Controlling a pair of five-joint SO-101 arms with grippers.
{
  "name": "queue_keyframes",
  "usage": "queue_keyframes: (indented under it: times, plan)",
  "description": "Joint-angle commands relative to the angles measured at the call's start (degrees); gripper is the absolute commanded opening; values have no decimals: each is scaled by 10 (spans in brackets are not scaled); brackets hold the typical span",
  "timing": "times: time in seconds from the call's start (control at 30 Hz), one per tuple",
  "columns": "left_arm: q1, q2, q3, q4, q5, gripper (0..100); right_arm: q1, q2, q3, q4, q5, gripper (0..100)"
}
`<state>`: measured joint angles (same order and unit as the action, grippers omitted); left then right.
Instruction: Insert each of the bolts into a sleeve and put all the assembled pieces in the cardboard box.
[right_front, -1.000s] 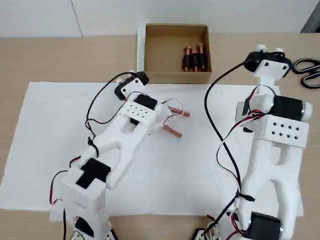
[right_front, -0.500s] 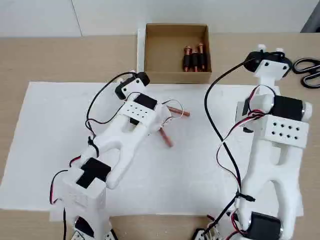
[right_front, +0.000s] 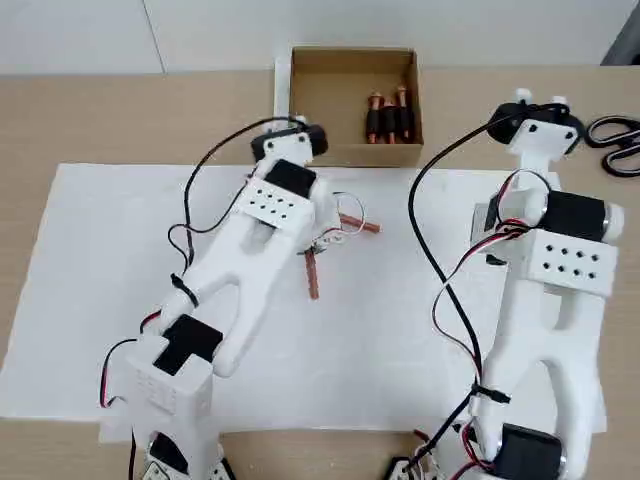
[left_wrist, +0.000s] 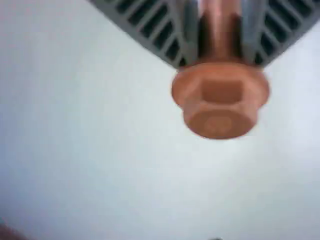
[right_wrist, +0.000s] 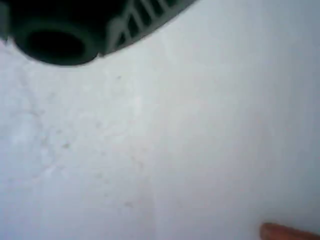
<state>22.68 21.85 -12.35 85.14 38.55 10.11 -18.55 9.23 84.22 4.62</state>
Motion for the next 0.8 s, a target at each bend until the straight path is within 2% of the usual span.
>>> queue_keyframes:
  times: [0.0,0.17,0.37,0.53,0.77]
  plan:
    - [-20,-9,-75,77,-104,9,3,-29,-31,0,3,13]
    - [-97,-5,-98,108,-275,9,3,-29,-31,3,3,13]
    - [-137,-1,-80,136,-379,11,3,-29,-31,3,3,13]
    - [-145,33,-54,132,-409,62,5,-29,-31,7,3,13]
    - [-170,52,-52,129,-422,62,2,-29,-32,7,3,13]
